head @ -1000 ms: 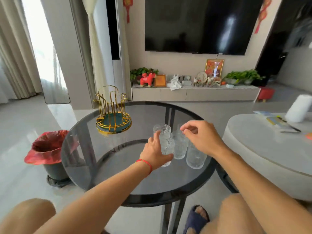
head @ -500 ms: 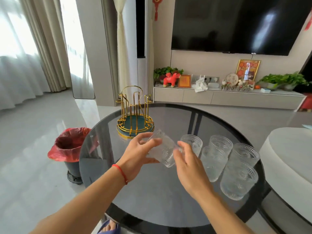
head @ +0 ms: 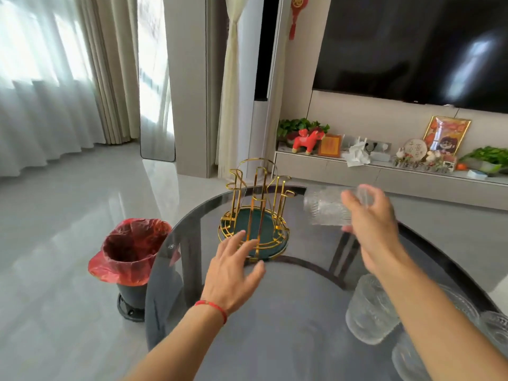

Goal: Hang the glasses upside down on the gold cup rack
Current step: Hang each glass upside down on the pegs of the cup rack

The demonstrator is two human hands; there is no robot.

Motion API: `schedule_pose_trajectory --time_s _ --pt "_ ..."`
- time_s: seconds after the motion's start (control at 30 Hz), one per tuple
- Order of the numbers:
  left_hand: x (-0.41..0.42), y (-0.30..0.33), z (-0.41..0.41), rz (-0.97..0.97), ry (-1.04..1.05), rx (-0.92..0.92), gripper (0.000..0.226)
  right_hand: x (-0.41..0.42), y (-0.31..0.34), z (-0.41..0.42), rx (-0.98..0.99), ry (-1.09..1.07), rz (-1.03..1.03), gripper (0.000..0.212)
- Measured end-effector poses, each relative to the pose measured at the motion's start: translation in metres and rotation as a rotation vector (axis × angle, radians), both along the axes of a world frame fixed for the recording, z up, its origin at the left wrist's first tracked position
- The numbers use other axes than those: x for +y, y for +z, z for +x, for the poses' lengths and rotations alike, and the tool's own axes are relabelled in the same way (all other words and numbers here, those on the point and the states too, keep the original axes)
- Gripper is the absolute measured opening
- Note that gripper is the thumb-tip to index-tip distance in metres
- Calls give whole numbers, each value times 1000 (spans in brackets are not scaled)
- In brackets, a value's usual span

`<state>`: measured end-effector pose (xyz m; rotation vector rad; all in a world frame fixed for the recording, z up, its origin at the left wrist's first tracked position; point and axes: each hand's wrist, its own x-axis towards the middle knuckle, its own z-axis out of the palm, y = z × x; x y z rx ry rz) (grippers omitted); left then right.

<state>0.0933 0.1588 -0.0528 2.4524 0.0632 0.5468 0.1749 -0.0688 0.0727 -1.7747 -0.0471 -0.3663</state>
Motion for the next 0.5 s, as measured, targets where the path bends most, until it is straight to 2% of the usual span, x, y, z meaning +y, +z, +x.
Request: schedule_pose_trajectory --time_s 0.1,0.23,0.33,0.5 --pt "6 -16 10 196 -52 150 74 1 23 41 -88 -36 -85 62" --pt "-5 -23 17 235 -9 246 85 34 48 97 -154 64 -230 60" --pt "-11 -20 23 263 18 295 86 70 57 133 -161 133 -334 61" --pt "-19 -14 28 289 22 383 80 110 59 176 -93 250 -377 60"
